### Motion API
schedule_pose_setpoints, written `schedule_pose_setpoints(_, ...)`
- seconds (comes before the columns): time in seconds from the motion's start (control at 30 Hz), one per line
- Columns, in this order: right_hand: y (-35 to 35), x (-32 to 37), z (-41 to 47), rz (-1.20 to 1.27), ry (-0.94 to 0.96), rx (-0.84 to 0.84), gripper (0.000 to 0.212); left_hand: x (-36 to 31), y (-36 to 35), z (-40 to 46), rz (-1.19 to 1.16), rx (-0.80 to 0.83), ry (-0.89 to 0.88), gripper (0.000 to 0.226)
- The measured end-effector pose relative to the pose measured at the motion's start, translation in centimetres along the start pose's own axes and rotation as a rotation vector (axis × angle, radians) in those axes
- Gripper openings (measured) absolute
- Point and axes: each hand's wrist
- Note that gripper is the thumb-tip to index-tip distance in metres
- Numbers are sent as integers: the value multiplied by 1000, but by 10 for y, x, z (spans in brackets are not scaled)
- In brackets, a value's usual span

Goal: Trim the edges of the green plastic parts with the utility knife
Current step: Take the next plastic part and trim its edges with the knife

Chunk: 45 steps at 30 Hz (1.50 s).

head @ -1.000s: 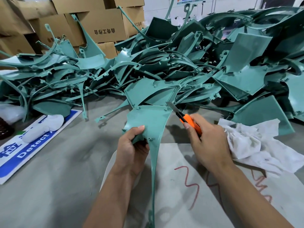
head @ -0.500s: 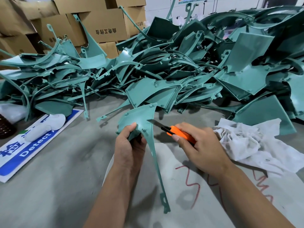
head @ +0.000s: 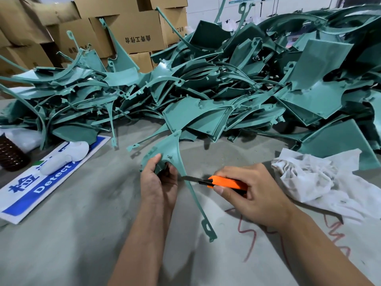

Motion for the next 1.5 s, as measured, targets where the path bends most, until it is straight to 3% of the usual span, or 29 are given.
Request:
schedule_pose_setpoints(0.17, -1, 4, 0, 51, 28, 32, 30, -5, 6, 5, 32, 2, 3, 2)
schedule_pose_setpoints(0.3, -2, 3, 1, 24, -66, -205, 31, -4, -2, -7, 57, 74, 68, 8)
schedule_pose_setpoints(0.4, -2, -7, 3, 57, -253, -369, 7, 2, -8, -18, 69, 144, 142, 10)
schedule_pose_setpoints(0.5, -2, -18, 5, 55, -387, -439, 24, 8, -9, -21, 227, 210, 142, 9)
schedule_pose_setpoints(0.7, -5, -26, 9, -133, -402, -349, 35, 17, -7, -13, 281, 223, 125, 38)
schedule_pose_setpoints(0.83, -5, -27, 9, -250, -382, -272, 44, 18, -4, -10, 278, 247, 126, 31)
schedule_pose_setpoints(1.03, -3, -21, 5, -168, -304, -280, 45, 17, -2, -6, 247, 244, 94, 12)
schedule_pose_setpoints(1.1, -2, -16, 3, -105, -273, -272, 44, 17, -1, -4, 223, 247, 71, 27)
schedule_pose_setpoints(1.17, -1, -13, 3, -30, -235, -252, 44, 15, -1, -4, 217, 228, 58, 28)
schedule_pose_setpoints(1.5, 1, -5, -1, 353, -232, 45, 46, 6, 2, 0, 186, 110, 5, 14)
Point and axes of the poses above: each hand's wrist, its own z-axis towards the middle knuckle, its own y-axis out of the back of the hand, x = y × z, and after that the axes turned 5 degrees about -y, right-handed
